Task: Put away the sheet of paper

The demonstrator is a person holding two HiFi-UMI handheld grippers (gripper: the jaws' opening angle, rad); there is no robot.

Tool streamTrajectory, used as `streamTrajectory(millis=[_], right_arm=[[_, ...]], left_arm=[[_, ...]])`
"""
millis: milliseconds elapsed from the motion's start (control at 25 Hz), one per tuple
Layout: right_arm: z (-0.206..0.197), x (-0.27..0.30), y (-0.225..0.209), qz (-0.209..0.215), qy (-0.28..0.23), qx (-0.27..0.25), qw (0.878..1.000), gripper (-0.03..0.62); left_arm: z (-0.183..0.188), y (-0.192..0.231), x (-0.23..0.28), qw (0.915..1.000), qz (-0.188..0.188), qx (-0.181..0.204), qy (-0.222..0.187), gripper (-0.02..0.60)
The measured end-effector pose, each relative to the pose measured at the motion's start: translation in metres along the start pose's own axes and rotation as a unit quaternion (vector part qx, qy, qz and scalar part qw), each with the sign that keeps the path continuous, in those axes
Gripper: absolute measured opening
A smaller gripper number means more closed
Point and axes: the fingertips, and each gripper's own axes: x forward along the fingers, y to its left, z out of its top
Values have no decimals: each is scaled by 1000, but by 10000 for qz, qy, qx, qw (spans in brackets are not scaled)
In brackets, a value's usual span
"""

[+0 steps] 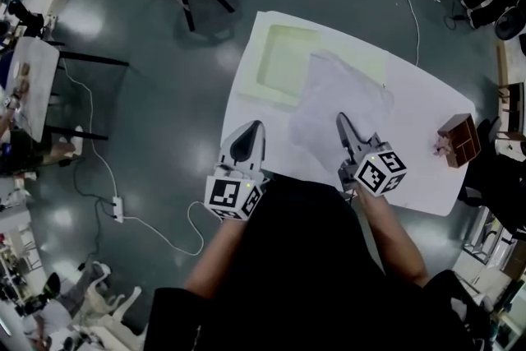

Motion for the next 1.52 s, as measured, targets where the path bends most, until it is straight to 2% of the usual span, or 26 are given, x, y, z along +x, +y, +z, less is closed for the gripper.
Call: streamTrajectory(millis=[200,360,520,760,1200,1520], right_arm=[[1,14,-11,-311,-23,27,9995,0],[5,31,-16,-777,62,-176,9968,-2],[0,41,-28,-1044,162,-151,9943,-1],[-4,53,-57,-1187,265,224,9923,0],[-19,60,-114,-1285,706,134,9891,-2],[-24,66,-143,-1119,807,197,9902,-1]], left_arm=[[-4,19,15,9994,-312,-93,130,5],[-4,35,29,9964,-766,-85,360,5],[-1,47,34,9928,-1076,72,516,5],[-11,62,54,9915,-1112,-25,673,5],[-35,37,73,9912,-933,-124,936,5],[-49,26,78,9914,-704,-95,1099,5]])
